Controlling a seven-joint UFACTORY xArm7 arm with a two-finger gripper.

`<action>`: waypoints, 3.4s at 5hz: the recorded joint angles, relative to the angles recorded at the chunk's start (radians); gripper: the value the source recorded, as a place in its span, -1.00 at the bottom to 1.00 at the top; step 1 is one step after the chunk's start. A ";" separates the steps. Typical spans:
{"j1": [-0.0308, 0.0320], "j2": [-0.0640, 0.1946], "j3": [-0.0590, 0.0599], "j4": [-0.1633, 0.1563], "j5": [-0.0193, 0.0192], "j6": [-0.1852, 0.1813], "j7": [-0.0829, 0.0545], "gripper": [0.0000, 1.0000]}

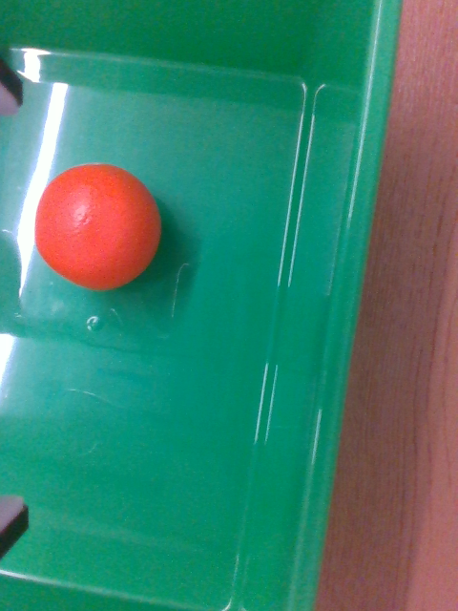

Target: Pick fruit

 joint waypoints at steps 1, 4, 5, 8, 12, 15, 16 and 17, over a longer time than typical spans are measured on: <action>0.0029 0.015 0.001 -0.029 0.0007 -0.044 -0.013 -1.00; 0.0061 0.031 0.002 -0.060 0.0015 -0.092 -0.027 -1.00; 0.0092 0.047 0.004 -0.091 0.0022 -0.140 -0.042 -1.00; 0.0123 0.062 0.005 -0.121 0.0030 -0.186 -0.055 -1.00; 0.0185 0.094 0.007 -0.183 0.0045 -0.280 -0.084 -1.00; 0.0243 0.123 0.010 -0.240 0.0059 -0.368 -0.110 -1.00; 0.0243 0.123 0.010 -0.240 0.0059 -0.368 -0.110 -1.00; 0.0270 0.137 0.011 -0.267 0.0065 -0.409 -0.122 -1.00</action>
